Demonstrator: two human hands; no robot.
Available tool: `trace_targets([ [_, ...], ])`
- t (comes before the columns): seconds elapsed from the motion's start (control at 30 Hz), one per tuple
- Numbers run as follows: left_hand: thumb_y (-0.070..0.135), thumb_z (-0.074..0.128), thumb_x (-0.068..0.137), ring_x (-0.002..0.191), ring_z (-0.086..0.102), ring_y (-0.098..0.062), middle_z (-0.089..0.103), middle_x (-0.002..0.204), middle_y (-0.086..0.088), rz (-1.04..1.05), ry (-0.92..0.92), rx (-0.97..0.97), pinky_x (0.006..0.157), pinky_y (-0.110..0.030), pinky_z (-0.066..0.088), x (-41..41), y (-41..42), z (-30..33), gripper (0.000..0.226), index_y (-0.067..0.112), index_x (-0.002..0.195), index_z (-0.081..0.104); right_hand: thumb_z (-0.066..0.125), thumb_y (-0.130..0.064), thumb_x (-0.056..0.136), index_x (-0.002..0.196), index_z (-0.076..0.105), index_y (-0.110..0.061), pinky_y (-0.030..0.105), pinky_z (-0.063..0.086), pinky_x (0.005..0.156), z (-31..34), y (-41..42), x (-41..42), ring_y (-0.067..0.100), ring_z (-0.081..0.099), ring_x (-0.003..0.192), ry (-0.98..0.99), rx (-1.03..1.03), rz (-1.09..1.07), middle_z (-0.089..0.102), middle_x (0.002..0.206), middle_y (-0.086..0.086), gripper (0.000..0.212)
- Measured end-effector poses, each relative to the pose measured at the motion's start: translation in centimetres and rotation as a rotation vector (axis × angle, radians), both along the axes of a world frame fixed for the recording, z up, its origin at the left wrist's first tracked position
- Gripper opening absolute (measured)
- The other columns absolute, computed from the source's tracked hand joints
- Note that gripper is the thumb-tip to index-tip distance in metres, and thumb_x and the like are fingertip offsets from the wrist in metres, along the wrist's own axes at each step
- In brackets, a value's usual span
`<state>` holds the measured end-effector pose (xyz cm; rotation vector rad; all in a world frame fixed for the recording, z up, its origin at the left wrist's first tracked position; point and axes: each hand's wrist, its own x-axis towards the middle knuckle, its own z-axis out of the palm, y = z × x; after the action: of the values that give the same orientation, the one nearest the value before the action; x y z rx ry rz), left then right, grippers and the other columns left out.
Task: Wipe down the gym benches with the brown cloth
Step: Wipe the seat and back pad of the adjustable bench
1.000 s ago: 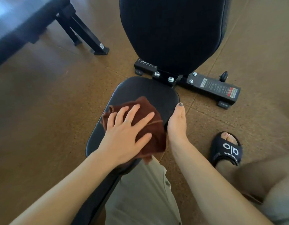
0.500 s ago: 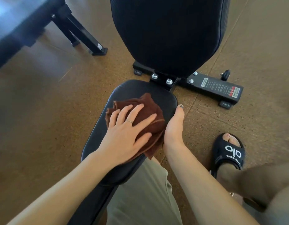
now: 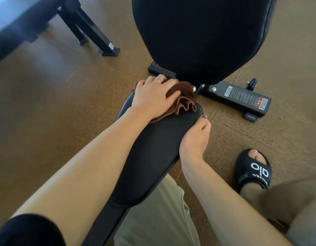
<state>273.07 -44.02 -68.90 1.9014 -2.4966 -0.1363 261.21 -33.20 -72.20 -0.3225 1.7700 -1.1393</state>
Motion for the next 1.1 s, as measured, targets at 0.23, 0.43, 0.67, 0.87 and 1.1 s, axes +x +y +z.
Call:
trace_targets([
  [0.23, 0.061, 0.036, 0.102, 0.114, 0.059, -0.035, 0.055, 0.13, -0.007, 0.371, 0.191, 0.056, 0.089, -0.054, 0.053, 4.7, 1.5, 0.1, 0.044, 0.043, 0.142, 0.042, 0.023, -0.051, 0.11, 0.137, 0.052, -0.026, 0.041, 0.046, 0.096, 0.2, 0.2, 0.0, 0.016, 0.057, 0.107, 0.042, -0.023, 0.027, 0.062, 0.115, -0.003, 0.047],
  [0.43, 0.052, 0.044, 0.103, 0.098, 0.048, -0.017, 0.053, 0.111, 0.007, 0.625, 0.397, 0.075, 0.084, -0.041, 0.039, 9.0, 14.1, 1.1, 0.035, 0.048, 0.138, 0.043, 0.024, -0.049, 0.11, 0.135, 0.054, -0.023, 0.039, 0.046, 0.095, 0.4, 0.4, 0.5, 0.021, 0.058, 0.112, 0.073, -0.047, -0.009, 0.063, 0.121, 0.003, 0.047],
  [0.67, 0.056, 0.039, 0.102, 0.11, 0.062, -0.03, 0.058, 0.124, 0.001, 0.653, 0.264, 0.057, 0.088, -0.048, 0.051, 8.8, 16.6, 2.1, 0.046, 0.05, 0.147, 0.037, 0.024, -0.047, 0.112, 0.137, 0.054, -0.026, 0.031, 0.045, 0.093, 0.2, 0.2, 1.2, 0.011, 0.057, 0.109, 0.135, -0.031, -0.044, 0.062, 0.121, -0.008, 0.044],
  [0.87, 0.05, 0.034, 0.108, 0.111, 0.063, -0.042, 0.057, 0.131, -0.015, 0.601, 0.23, 0.086, 0.09, -0.049, 0.046, 4.8, 3.5, 0.6, 0.045, 0.038, 0.151, 0.039, 0.025, -0.046, 0.112, 0.136, 0.055, -0.025, 0.031, 0.044, 0.088, 0.2, 0.0, 1.1, 0.011, 0.057, 0.106, 0.126, -0.038, -0.067, 0.063, 0.121, -0.007, 0.044],
  [1.1, 0.053, 0.039, 0.105, 0.114, 0.06, -0.03, 0.048, 0.14, -0.003, 0.664, 0.297, 0.096, 0.086, -0.044, 0.046, 8.4, 18.8, 2.2, 0.05, 0.052, 0.154, 0.029, 0.024, -0.044, 0.113, 0.146, 0.051, -0.024, 0.027, 0.035, 0.092, 0.7, 0.5, 1.1, 0.012, 0.051, 0.114, 0.123, -0.053, -0.056, 0.059, 0.133, -0.006, 0.047],
])
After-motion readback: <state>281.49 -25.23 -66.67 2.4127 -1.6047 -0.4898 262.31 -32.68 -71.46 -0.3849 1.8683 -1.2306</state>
